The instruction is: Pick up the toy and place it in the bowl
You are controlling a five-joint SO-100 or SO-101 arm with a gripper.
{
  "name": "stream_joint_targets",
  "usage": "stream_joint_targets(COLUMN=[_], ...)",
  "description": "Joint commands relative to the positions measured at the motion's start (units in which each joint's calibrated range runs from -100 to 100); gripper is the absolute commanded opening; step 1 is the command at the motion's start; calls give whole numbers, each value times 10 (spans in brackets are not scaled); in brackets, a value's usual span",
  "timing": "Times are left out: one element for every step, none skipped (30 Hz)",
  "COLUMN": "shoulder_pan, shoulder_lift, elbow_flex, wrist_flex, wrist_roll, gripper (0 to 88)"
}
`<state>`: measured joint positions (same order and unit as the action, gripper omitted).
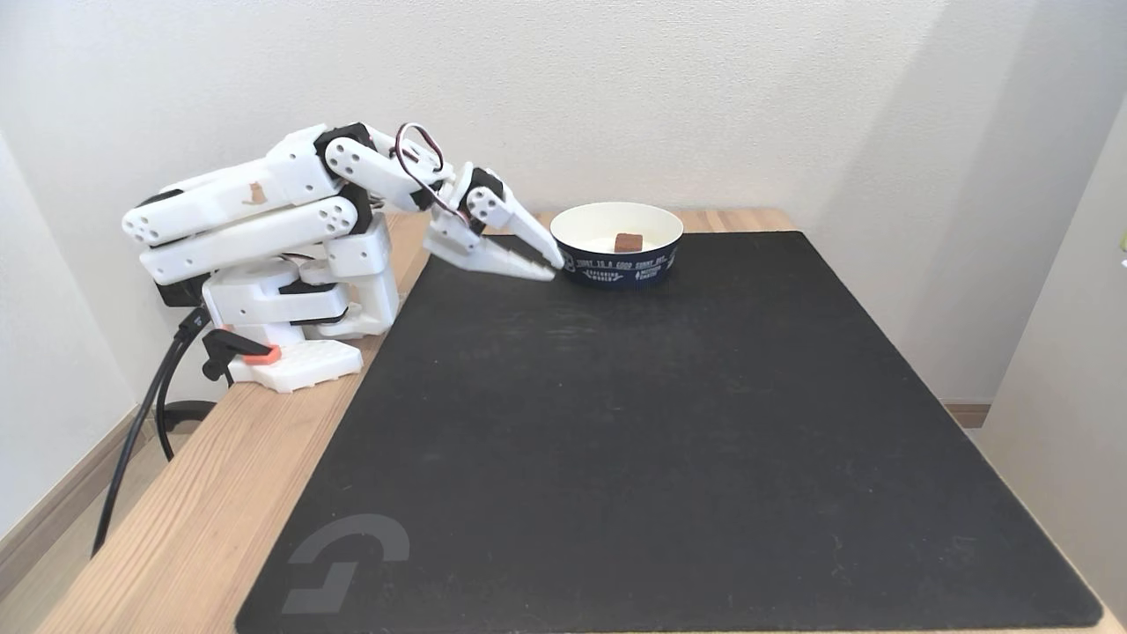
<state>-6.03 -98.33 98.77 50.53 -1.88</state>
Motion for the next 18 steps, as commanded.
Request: stream_joint_targets(shoulder_pan=[-1,0,2,5,3,3,4,4,3,3,3,3,3,3,3,3,3,3], shoulder_lift=[-6,-6,-6,-6,-6,-6,-6,-6,-6,-6,-6,-6,-6,-6,-6,-6,-6,-6], elbow_flex=[8,8,8,8,8,8,8,8,8,8,8,8,8,8,8,8,8,8], wrist_flex=[12,12,12,12,12,12,12,12,12,12,12,12,12,12,12,12,12,12], wrist_roll=[3,1,1,1,3,3,3,3,3,3,3,3,3,3,3,3,3,3], gripper=[62,61,62,62,62,58,58,58,58,58,58,58,58,58,58,58,58,58])
